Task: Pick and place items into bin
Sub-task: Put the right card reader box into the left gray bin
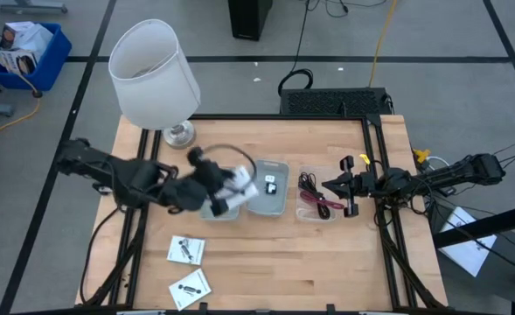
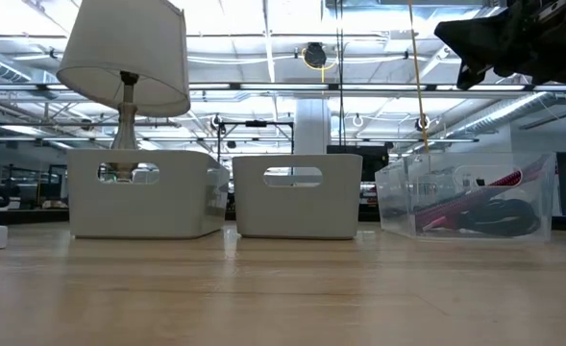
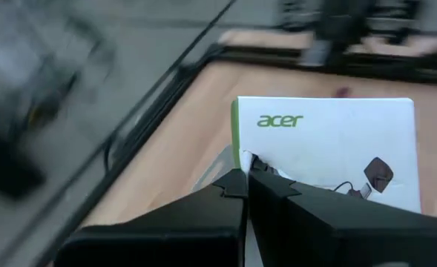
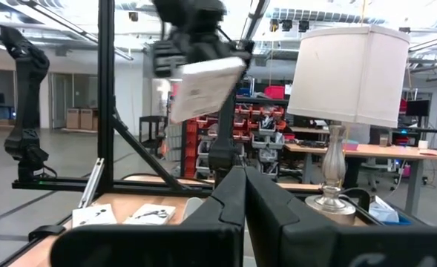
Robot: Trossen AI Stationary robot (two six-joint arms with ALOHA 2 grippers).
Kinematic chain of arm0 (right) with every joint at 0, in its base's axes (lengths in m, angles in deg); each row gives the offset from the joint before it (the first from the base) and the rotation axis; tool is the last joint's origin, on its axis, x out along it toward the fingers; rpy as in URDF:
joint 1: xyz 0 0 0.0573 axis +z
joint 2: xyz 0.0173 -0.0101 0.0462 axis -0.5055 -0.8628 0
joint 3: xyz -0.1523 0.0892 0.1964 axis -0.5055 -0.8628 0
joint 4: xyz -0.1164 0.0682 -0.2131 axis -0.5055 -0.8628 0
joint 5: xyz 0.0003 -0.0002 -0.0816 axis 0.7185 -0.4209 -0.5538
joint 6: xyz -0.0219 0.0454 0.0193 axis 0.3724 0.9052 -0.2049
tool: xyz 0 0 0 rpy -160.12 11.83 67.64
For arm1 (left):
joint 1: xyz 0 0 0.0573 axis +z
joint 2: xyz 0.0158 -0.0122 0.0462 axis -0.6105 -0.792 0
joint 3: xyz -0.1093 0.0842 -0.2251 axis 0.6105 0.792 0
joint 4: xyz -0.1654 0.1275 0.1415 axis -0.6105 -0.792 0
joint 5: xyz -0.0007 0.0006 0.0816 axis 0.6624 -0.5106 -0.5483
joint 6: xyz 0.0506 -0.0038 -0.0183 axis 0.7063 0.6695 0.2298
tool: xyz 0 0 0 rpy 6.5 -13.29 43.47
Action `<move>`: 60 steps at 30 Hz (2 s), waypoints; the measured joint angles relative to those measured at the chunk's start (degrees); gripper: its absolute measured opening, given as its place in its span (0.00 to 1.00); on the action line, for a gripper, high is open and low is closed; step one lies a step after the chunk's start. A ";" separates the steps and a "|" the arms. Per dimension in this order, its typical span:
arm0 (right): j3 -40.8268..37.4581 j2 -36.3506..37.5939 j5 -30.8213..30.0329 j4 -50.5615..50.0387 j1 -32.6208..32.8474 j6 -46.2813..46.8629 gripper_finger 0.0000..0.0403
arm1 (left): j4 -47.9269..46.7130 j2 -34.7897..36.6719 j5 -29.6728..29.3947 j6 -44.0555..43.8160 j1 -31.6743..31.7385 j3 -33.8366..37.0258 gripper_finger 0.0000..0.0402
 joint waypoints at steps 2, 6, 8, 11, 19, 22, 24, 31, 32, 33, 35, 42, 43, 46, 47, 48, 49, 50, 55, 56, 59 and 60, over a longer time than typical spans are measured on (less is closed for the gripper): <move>0.00 0.00 -0.06 0.13 0.00 -0.66 0.00 | -5.55 0.76 -0.44 -7.98 2.21 0.00 0.01; 0.00 0.01 -0.12 0.88 0.00 -1.55 0.00 | -13.91 0.32 -0.64 -23.25 5.69 0.25 0.01; 0.00 0.02 -0.15 0.97 0.00 -1.82 0.00 | -14.50 0.15 -0.18 -28.88 7.14 1.42 0.01; 0.00 0.02 -0.20 0.18 0.00 -2.52 0.00 | -14.38 -0.13 2.77 -35.25 9.08 5.03 0.01; 0.00 0.00 -0.24 1.56 0.00 -7.43 0.00 | -4.14 -0.07 8.64 -48.46 8.91 18.94 0.01; 0.00 0.04 -0.24 3.31 -0.01 -10.41 0.00 | 0.07 -0.04 8.82 -52.70 8.05 23.18 0.01; 0.00 0.04 -0.21 4.07 0.00 -11.95 0.00 | 0.72 -0.06 8.37 -56.38 7.60 24.82 0.01; 0.00 0.02 -0.24 4.07 -0.01 -13.62 0.00 | -0.13 -0.02 7.91 -64.42 6.52 26.23 0.01; 0.00 0.02 -0.24 4.07 0.00 -13.62 0.00 | -0.82 -0.02 7.91 -65.19 6.52 26.23 0.01; 0.00 0.02 -0.24 4.07 0.00 -13.62 0.00 | -1.95 -0.02 7.91 -66.04 6.52 26.23 0.01; 0.00 0.02 -0.23 4.07 0.00 -13.62 0.00 | -3.68 -0.19 7.85 -67.78 6.24 26.23 0.01; 0.00 0.11 -0.23 4.10 0.00 -14.74 0.00 | -7.28 -2.88 7.47 -71.70 4.56 26.17 0.01; 0.00 0.12 -0.24 4.12 0.00 -14.87 0.00 | -8.05 -3.32 7.52 -71.97 4.73 26.18 0.01; 0.00 0.13 -0.22 4.16 0.00 -15.12 0.00 | -8.92 -4.30 8.44 -72.15 5.90 26.21 0.01; 0.00 0.13 -0.23 4.33 0.00 -15.11 0.00 | -9.16 -4.41 8.77 -71.70 6.21 26.21 0.01; 0.00 0.13 -0.24 4.55 0.00 -15.12 0.00 | -9.37 -4.41 9.01 -71.21 6.54 26.21 0.01; 0.00 0.15 -0.24 4.57 -0.01 -15.12 0.00 | -9.51 -4.40 9.12 -70.93 6.85 26.21 0.01; 0.00 0.14 -0.24 4.56 0.00 -15.11 0.00 | -9.56 -4.37 9.22 -70.76 7.05 26.21 0.01; 0.00 0.13 -0.24 4.53 0.00 -15.10 0.00 | -10.70 -4.39 9.62 -71.06 6.83 26.21 0.01; 0.00 0.13 -0.22 4.53 0.00 -15.10 0.00 | -10.77 -4.39 9.85 -71.55 6.68 26.21 0.01; 0.00 0.13 -0.21 4.53 0.00 -15.10 0.00 | -10.81 -5.33 9.89 -72.65 6.45 26.21 0.01; 0.00 0.13 -0.22 4.53 0.00 -15.07 0.00 | -11.18 -5.88 10.04 -72.81 6.39 26.21 0.01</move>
